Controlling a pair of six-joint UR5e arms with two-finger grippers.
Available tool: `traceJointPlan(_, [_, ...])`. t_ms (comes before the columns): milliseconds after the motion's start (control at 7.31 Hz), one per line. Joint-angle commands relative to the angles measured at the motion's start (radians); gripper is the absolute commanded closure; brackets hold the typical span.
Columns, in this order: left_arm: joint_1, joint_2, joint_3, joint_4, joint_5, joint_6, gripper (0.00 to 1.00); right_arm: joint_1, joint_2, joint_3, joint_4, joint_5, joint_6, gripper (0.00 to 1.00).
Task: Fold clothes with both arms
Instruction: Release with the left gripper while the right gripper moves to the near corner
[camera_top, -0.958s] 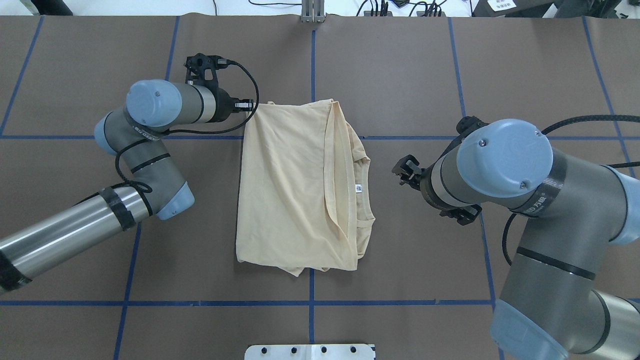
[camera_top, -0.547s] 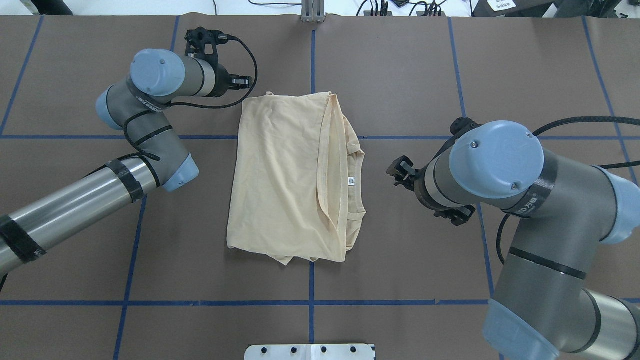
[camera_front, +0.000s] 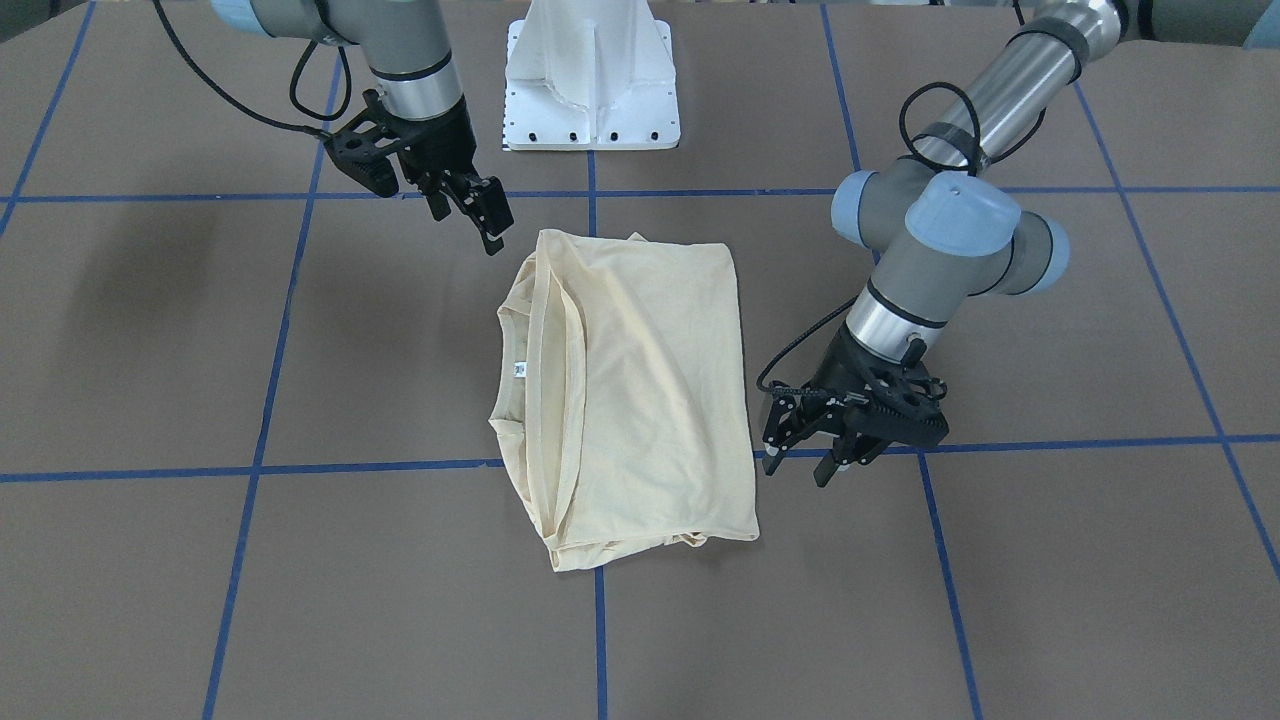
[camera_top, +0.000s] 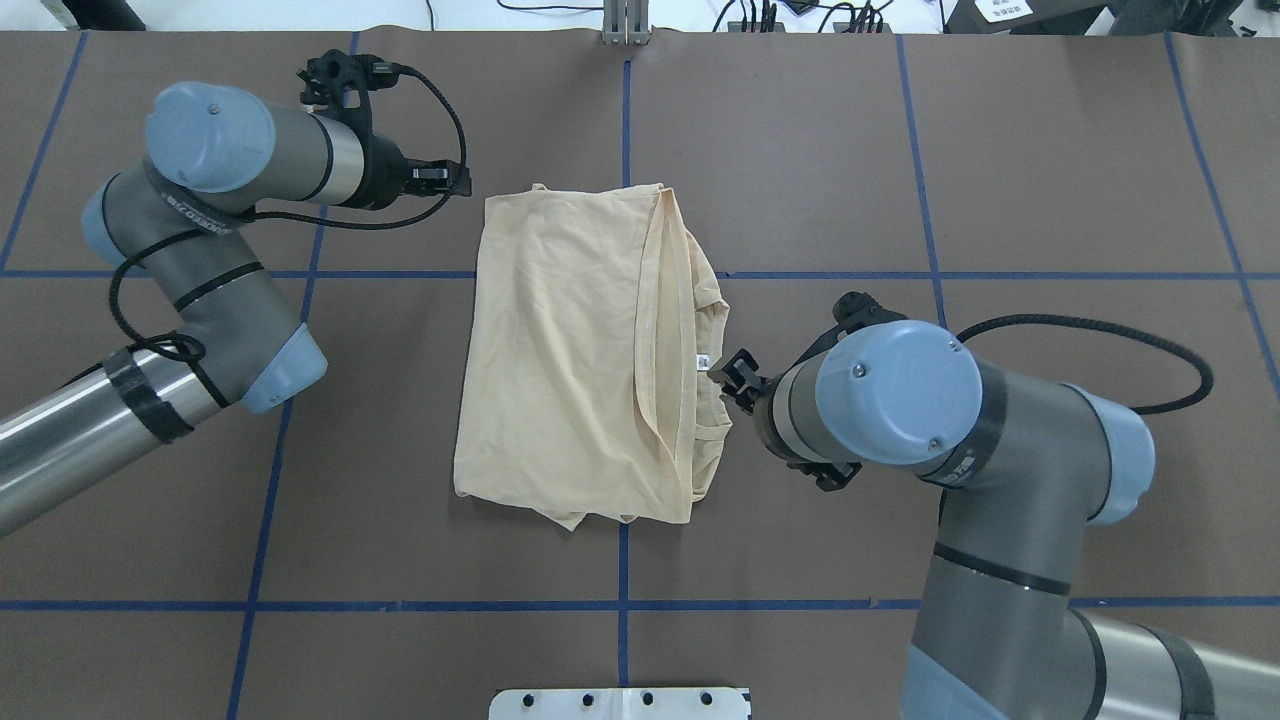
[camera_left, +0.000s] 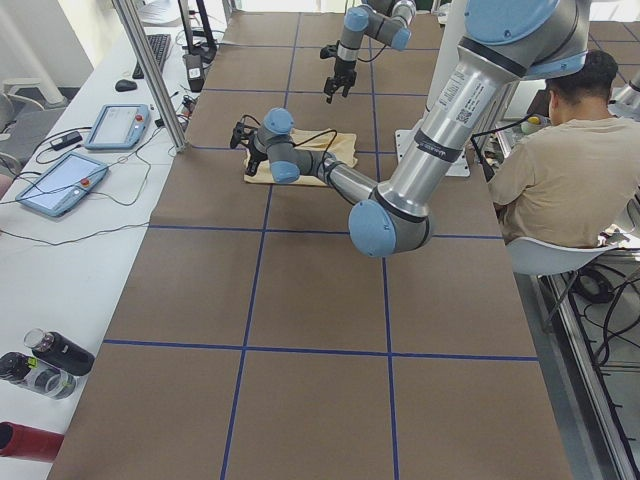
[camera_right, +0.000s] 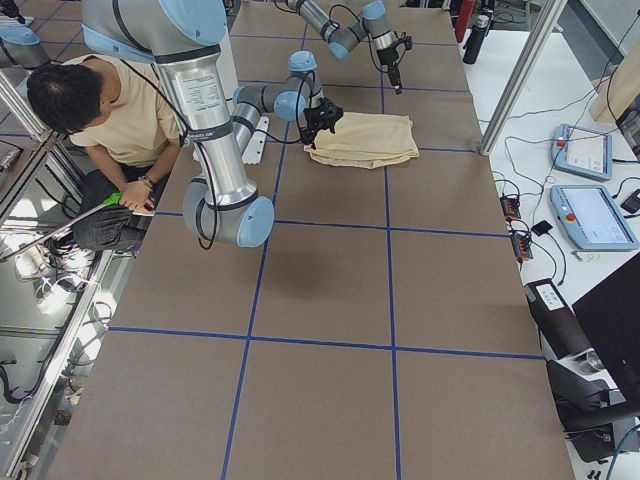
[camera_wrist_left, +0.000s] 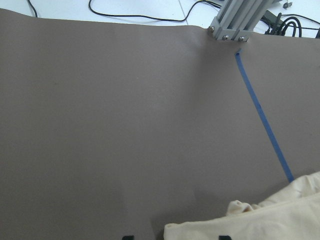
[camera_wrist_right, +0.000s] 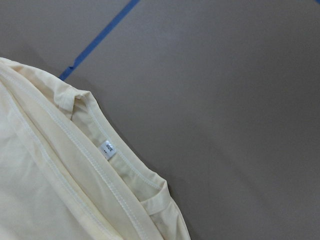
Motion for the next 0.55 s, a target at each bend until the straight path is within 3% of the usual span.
traceJointPlan(0, [-0.001,0.064,-0.114,0.044,-0.033,-0.052,0.35,-0.154,0.001,-0.036,0.047,-0.192,0.294,0.02])
traceJointPlan(274, [-0.001,0.066,-0.116,0.044,-0.032,-0.056,0.35,-0.225,0.003,-0.12,0.128,-0.368,0.417,0.02])
traceJointPlan(410, [-0.001,0.066,-0.116,0.044,-0.03,-0.065,0.35,-0.224,0.007,-0.125,0.146,-0.374,0.416,0.02])
